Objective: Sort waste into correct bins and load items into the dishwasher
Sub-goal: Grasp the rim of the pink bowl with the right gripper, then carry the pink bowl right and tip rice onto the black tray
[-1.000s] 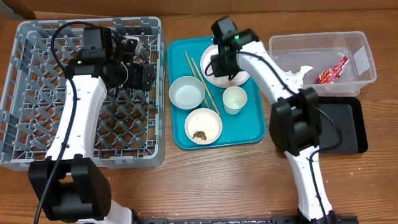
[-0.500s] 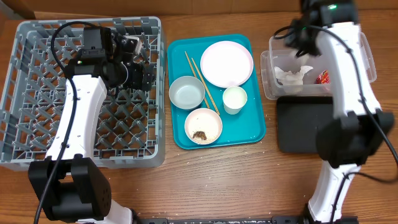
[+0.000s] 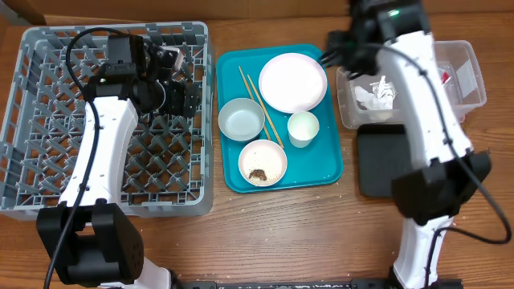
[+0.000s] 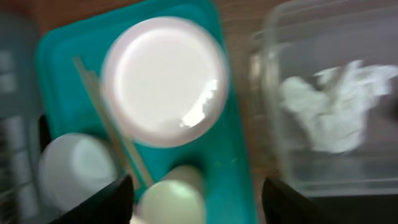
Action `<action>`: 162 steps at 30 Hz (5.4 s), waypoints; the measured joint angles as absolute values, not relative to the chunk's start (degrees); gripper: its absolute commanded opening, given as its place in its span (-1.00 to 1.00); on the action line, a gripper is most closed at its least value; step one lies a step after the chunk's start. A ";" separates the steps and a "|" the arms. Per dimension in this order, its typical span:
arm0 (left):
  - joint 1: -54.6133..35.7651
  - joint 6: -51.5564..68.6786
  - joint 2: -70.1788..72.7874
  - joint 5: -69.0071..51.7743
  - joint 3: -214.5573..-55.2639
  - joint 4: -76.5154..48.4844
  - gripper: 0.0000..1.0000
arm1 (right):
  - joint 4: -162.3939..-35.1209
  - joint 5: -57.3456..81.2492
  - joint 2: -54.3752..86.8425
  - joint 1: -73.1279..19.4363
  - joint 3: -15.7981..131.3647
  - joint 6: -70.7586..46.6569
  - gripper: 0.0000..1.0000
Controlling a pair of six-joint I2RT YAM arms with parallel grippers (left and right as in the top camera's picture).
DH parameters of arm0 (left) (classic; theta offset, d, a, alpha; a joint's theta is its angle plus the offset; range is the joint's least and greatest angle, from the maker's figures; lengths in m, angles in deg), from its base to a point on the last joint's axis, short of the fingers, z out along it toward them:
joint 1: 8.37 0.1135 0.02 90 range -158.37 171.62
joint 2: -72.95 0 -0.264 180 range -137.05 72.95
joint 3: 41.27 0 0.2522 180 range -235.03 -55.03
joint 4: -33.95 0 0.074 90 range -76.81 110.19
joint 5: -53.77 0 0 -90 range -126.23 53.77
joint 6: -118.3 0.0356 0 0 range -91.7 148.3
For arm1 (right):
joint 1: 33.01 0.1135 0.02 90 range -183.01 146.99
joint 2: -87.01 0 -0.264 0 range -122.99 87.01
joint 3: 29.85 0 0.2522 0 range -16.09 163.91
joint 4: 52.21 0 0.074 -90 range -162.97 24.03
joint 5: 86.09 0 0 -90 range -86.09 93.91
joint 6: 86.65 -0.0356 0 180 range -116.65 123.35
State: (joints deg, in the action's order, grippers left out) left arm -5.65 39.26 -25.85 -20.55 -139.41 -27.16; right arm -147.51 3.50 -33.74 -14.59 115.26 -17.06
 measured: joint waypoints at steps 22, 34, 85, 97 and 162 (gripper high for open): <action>-5.65 39.26 -25.85 -20.55 -139.41 -27.16 1.00 | -120.17 5.95 -33.55 10.34 81.51 -43.28 -0.27; -5.65 39.24 -25.85 -20.55 -139.41 -27.16 1.00 | -119.58 6.04 -34.09 14.13 80.85 -40.97 -0.36; -5.65 39.24 -25.85 -20.55 -139.41 -27.16 0.99 | -150.33 10.52 -17.63 1.40 98.21 -20.01 -0.92; -5.65 39.26 -25.85 -20.55 -139.41 -27.16 1.00 | -155.64 13.12 -14.31 -16.87 98.36 -9.43 -0.92; -5.65 39.24 -25.85 -20.55 -139.41 -27.16 1.00 | -129.76 90.76 -10.38 -70.81 36.09 32.69 -0.92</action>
State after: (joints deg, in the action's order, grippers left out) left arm -5.65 39.24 -25.85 -20.55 -139.41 -27.16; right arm -129.76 90.76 -10.38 -70.81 36.09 32.69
